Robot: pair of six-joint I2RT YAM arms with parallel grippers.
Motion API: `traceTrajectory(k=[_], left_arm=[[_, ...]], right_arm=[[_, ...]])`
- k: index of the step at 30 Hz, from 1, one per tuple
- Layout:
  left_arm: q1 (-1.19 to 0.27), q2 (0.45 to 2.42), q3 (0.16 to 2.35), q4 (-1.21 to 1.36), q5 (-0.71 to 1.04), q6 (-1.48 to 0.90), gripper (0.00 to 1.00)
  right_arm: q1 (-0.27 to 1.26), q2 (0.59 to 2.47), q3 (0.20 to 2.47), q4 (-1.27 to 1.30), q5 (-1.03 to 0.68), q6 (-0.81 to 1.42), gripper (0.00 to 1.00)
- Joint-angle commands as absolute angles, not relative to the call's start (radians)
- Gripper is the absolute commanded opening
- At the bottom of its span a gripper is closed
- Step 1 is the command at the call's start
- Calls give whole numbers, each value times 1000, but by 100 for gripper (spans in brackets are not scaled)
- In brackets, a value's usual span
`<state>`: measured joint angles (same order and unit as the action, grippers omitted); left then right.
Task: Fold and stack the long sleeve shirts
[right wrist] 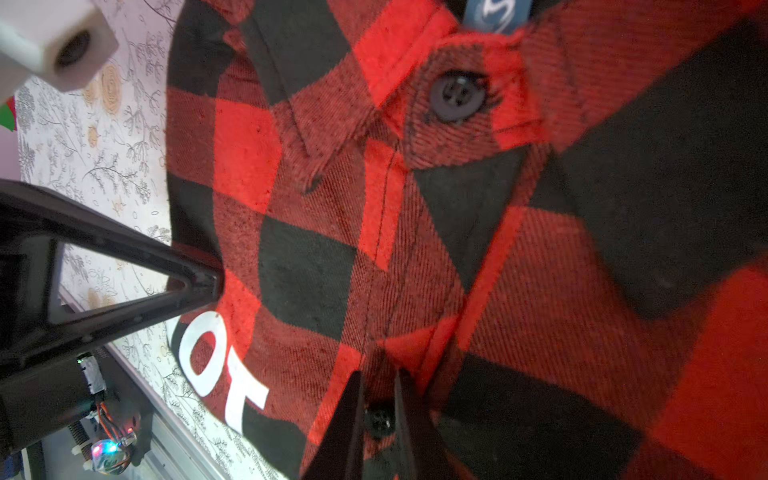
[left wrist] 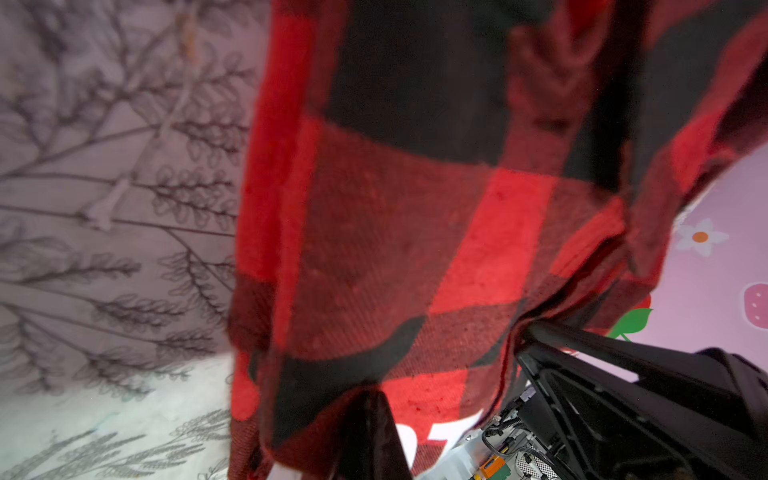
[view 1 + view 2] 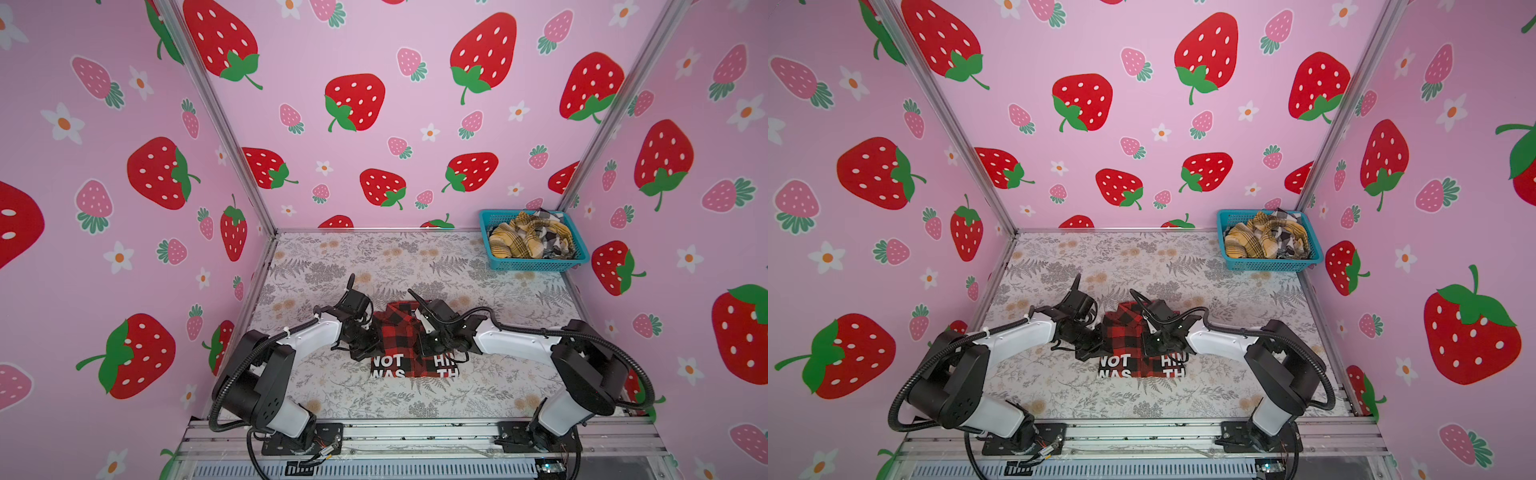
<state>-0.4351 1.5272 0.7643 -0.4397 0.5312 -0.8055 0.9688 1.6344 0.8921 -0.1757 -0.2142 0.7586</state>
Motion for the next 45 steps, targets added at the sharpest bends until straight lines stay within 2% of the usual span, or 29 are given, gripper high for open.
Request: traceTrajectory(k=[1, 6, 9, 14, 19, 21, 26, 34, 39, 41, 45], left_arm=[[-437, 1546, 752, -429, 508, -799, 0], [-438, 1540, 777, -444, 513, -787, 0], [-437, 1493, 850, -511, 487, -757, 13], [-413, 1474, 976, -615, 425, -694, 15], [-329, 1522, 1009, -622, 449, -679, 20], [-309, 1535, 1002, -584, 477, -696, 19], [-331, 1615, 1074, -506, 569, -759, 8], [-387, 1758, 1211, -441, 618, -801, 7], [-412, 1815, 1222, -414, 631, -815, 7], [-426, 1842, 1214, -409, 636, -819, 2], [-449, 1868, 1172, -377, 639, -835, 0]], right_arm=[[976, 1626, 898, -201, -198, 761, 18], [969, 1558, 950, -278, -124, 737, 21], [940, 1516, 953, -307, -99, 729, 23], [863, 1490, 928, -316, -118, 711, 23], [791, 1498, 919, -311, -166, 700, 23], [773, 1511, 928, -324, -181, 693, 23], [759, 1549, 1013, -372, -199, 664, 22], [741, 1686, 1142, -399, -202, 618, 20], [739, 1733, 1137, -368, -219, 611, 19], [738, 1749, 1134, -365, -222, 606, 19], [735, 1772, 1123, -351, -222, 597, 19]])
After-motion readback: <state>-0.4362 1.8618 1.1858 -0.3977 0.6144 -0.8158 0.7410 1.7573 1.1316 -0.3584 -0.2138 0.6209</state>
